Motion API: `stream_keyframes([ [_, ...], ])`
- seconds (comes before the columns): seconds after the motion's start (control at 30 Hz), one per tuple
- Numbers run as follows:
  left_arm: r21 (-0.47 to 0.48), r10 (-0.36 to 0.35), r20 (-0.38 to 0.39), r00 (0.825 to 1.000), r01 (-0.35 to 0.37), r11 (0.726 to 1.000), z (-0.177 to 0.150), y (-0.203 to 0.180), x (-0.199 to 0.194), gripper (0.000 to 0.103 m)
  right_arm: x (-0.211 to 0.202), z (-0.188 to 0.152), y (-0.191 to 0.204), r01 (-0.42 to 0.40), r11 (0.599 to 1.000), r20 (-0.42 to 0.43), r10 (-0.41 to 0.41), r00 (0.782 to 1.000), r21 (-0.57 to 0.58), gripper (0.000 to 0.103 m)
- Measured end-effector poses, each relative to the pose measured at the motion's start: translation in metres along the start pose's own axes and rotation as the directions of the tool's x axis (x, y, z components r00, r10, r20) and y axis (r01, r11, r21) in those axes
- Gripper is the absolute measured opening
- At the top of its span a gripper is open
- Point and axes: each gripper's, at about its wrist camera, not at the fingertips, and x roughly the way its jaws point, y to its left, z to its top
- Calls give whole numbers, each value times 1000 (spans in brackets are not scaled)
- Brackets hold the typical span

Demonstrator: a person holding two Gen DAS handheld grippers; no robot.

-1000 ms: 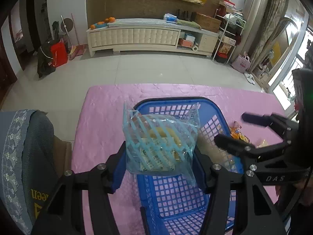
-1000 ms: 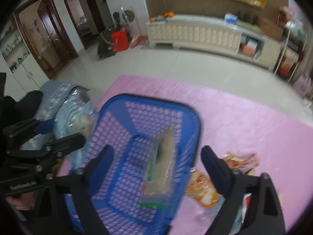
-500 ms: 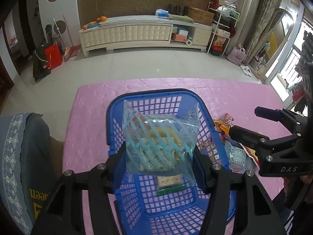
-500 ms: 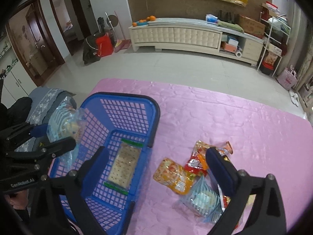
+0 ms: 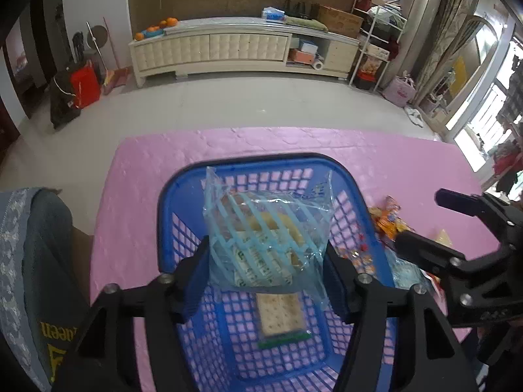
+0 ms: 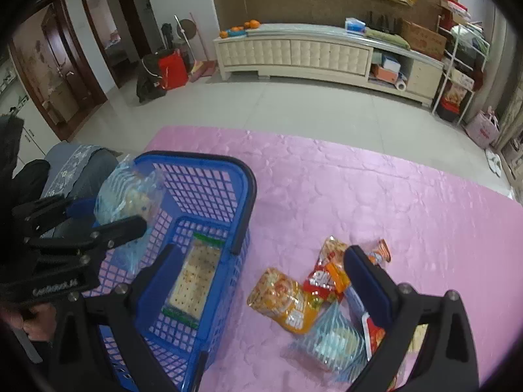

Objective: Organize snacks
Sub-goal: 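Lower the light-blue striped bag into the basket and open the left tool, then reach the right tool to the red-and-yellow snack bag and close on it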

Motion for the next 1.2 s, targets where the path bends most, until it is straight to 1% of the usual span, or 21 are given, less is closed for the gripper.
stream_keyframes([
  [0.03,14,25,6,1000,-25,1000,2,-1,2,65,0,1,-2,4,1000,6,-4,1000,0,100],
  [0.07,25,38,7,999,-38,999,2,-1,3,70,1,1,-4,3,1000,7,-3,1000,5,100],
  [0.1,32,44,10,999,-44,999,2,-1,3,73,2,1,-5,-3,1000,5,3,1000,10,100],
  [0.2,5,19,26,999,-19,1000,2,4,-4,78,1,-1,-9,-4,1000,2,4,1000,10,100],
  [0.27,-17,-9,38,999,9,1000,3,4,-11,78,-3,-2,-12,-2,1000,0,2,1000,10,100],
  [0.33,-21,-27,44,999,27,999,1,1,-20,78,-8,-3,-13,-9,1000,5,9,1000,14,100],
  [0.6,39,-18,69,997,15,999,-9,-35,-57,78,-49,-14,-17,-22,1000,51,22,998,12,100],
  [0.7,67,-8,96,995,1,998,-14,-54,-76,78,-69,-20,-20,-25,1000,72,25,997,5,100],
  [0.8,91,-25,118,993,15,996,-18,-74,-94,78,-90,-26,-27,-31,999,95,30,995,7,100],
  [1.03,163,-50,149,988,26,986,-29,-126,-125,78,-131,-48,-52,-23,999,142,19,990,27,100],
  [1.2,195,-80,142,987,51,980,-36,-158,-127,78,-150,-69,-83,-2,998,150,-9,989,67,100],
])
